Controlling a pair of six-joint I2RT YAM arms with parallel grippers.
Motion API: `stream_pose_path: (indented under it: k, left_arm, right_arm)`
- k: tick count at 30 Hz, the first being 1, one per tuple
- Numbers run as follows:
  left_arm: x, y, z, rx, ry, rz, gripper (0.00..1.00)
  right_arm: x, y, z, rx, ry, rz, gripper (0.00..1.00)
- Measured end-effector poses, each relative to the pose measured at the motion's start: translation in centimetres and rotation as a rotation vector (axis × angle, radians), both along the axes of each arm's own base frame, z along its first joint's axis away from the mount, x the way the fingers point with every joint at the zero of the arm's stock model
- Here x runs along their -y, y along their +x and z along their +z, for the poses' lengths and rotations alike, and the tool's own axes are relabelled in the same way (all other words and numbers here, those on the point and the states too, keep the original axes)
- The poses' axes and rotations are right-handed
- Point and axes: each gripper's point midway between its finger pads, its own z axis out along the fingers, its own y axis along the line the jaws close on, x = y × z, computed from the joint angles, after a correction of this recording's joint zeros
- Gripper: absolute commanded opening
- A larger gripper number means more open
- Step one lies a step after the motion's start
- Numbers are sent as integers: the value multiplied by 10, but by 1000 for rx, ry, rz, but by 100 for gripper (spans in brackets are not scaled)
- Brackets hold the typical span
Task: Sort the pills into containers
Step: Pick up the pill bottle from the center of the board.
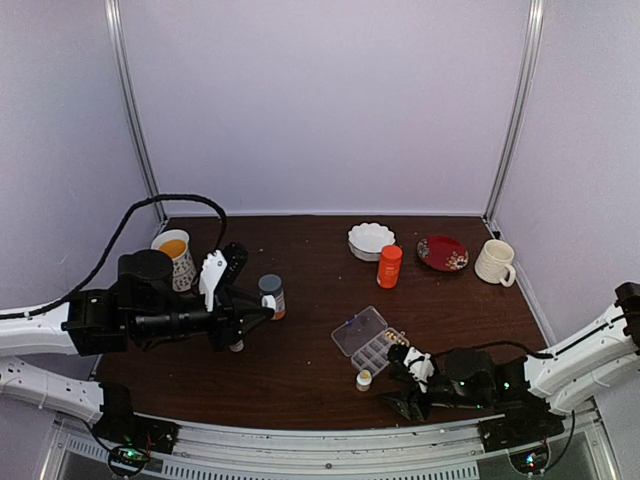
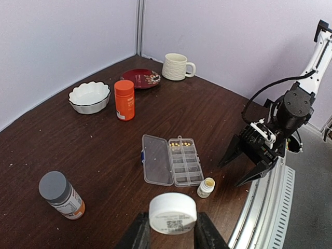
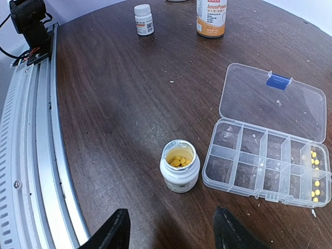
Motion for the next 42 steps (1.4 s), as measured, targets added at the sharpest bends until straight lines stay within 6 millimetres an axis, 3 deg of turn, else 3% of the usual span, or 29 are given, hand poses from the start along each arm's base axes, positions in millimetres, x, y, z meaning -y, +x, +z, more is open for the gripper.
stream_pose_path:
  k: [10, 17, 30, 37, 42]
  left_arm:
    - [-1, -1, 3, -8, -14, 3, 31]
    - [-1, -1, 3, -9, -16, 4, 31]
    - [-1, -1, 2, -12, -11, 2, 31]
    - [-2, -1, 2, -11, -11, 3, 30]
    - [-1, -1, 0, -14, -6, 3, 30]
  right_arm:
    - [-5, 8, -11, 38, -17, -17, 52]
    - [-8, 8, -43, 26, -76, -11, 49]
    - [-29, 16, -42, 66, 7, -15, 43]
    - [-31, 21, -42, 99, 13, -30, 48]
    - [-34, 26, -42, 129, 18, -40, 41]
